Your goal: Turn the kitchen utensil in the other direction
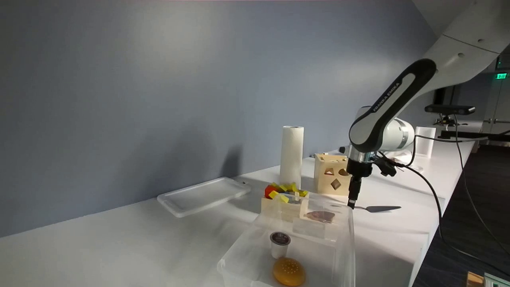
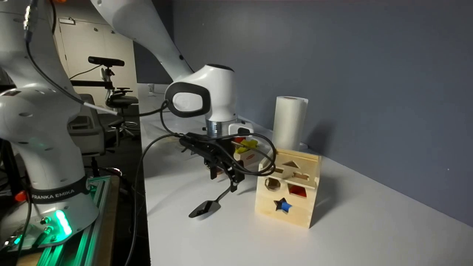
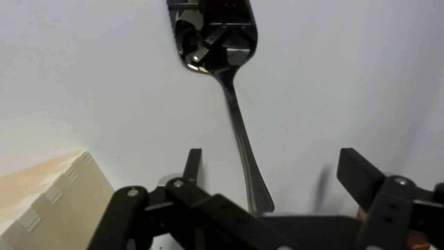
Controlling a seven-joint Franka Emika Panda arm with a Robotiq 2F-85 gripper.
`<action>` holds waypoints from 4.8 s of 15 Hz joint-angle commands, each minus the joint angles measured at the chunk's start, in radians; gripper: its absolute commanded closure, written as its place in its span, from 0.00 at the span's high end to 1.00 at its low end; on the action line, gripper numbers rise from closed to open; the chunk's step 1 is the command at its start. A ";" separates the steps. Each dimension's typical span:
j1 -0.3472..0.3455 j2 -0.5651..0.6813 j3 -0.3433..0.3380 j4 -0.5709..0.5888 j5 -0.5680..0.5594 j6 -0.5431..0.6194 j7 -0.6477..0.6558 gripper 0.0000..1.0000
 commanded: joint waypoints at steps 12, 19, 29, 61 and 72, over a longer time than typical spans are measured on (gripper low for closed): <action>-0.064 0.060 0.022 0.045 -0.023 -0.018 -0.116 0.30; -0.061 0.021 0.031 0.030 -0.024 -0.069 -0.142 0.01; 0.063 -0.443 0.075 0.031 0.033 -0.674 -0.442 0.02; 0.170 -0.463 0.026 -0.023 -0.264 -0.547 -1.441 0.02; 0.174 -0.464 0.016 -0.088 -0.223 -0.469 -1.623 0.02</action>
